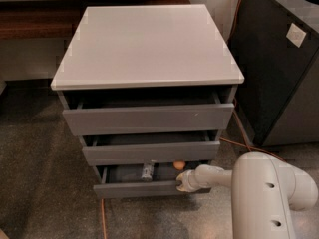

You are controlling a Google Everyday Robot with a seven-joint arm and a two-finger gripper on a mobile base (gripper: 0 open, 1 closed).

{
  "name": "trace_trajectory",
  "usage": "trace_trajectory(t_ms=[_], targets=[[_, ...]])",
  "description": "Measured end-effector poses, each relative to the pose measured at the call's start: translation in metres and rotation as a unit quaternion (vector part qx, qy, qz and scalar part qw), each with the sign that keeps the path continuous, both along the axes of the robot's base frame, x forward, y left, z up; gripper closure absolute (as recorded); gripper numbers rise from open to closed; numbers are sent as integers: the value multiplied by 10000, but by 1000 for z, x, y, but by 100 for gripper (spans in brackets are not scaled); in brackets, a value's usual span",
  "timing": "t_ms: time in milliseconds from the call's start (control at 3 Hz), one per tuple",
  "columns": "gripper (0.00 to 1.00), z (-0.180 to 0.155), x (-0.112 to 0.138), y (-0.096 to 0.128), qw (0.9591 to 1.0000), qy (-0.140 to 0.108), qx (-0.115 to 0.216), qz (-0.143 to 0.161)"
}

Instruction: Pick orange from bottom drawer and place on counter

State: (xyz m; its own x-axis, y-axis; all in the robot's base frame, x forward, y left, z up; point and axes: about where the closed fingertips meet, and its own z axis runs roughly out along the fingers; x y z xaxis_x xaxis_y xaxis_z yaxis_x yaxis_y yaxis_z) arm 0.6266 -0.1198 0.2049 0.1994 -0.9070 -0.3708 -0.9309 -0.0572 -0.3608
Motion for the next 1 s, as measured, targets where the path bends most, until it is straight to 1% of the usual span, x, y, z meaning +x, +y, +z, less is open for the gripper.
trace_trajectory(t_ms=[667,1000], targets=[[100,0,-1,-1,10000,4,1,5],[100,-1,-6,0,10000,27,0,31]])
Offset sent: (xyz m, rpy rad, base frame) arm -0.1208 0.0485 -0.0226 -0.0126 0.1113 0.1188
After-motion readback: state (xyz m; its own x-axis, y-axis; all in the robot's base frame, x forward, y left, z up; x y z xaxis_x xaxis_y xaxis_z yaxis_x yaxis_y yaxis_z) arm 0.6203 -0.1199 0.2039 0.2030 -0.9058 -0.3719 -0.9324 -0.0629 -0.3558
